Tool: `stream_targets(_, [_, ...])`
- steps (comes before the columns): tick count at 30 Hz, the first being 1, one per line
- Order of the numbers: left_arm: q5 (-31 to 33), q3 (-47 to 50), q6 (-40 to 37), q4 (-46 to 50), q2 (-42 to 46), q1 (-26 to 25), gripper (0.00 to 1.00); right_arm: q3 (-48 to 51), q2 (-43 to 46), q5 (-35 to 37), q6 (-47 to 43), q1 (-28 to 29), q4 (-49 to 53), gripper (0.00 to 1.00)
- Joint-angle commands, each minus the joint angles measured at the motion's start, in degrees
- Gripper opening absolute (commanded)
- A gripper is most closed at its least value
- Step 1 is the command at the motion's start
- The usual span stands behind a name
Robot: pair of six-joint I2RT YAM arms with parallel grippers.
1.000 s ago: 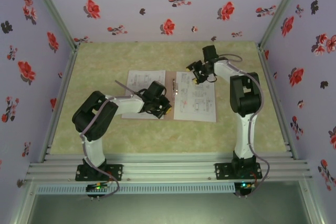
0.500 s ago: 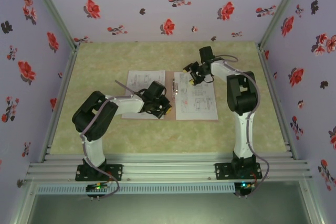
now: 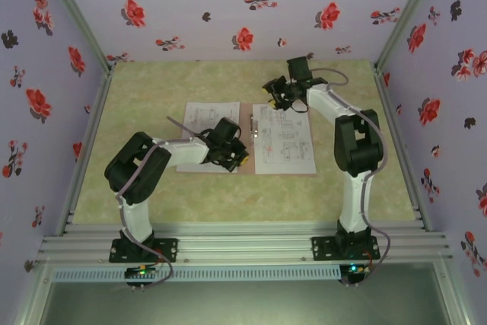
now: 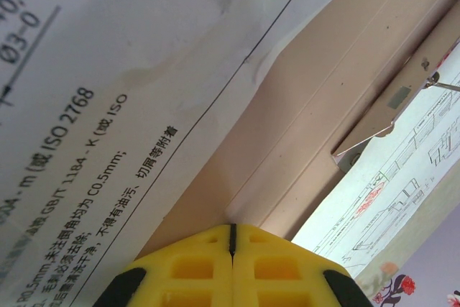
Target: Put the files into the folder
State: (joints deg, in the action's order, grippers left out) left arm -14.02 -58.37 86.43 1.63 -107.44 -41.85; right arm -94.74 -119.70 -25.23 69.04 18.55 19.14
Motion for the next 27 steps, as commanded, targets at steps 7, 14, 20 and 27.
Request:
stream_targets(7, [1.0,-0.1,-1.4,2.9,-2.4,-0.4,0.00,-11.4,-10.6,-1.5,-6.1,2.9,6.8,0.20])
stream_targets(14, [0.9,-0.4,-1.8,3.1,-2.7,-0.4,0.00,-21.5,-17.8,-2.7,-12.4,2.9,16.8,0.17])
stream_targets(20, [0.8,-0.8,-1.9,3.2,-2.9,-0.3,0.00,-24.6,-20.1,-4.2,-15.8,3.2,21.1,0.16])
stream_targets(27, [0.7,-0.8,-2.0,3.3,-3.1,-0.3,0.00,-25.3,-20.9,-5.9,-18.1,3.6,22.9,0.16])
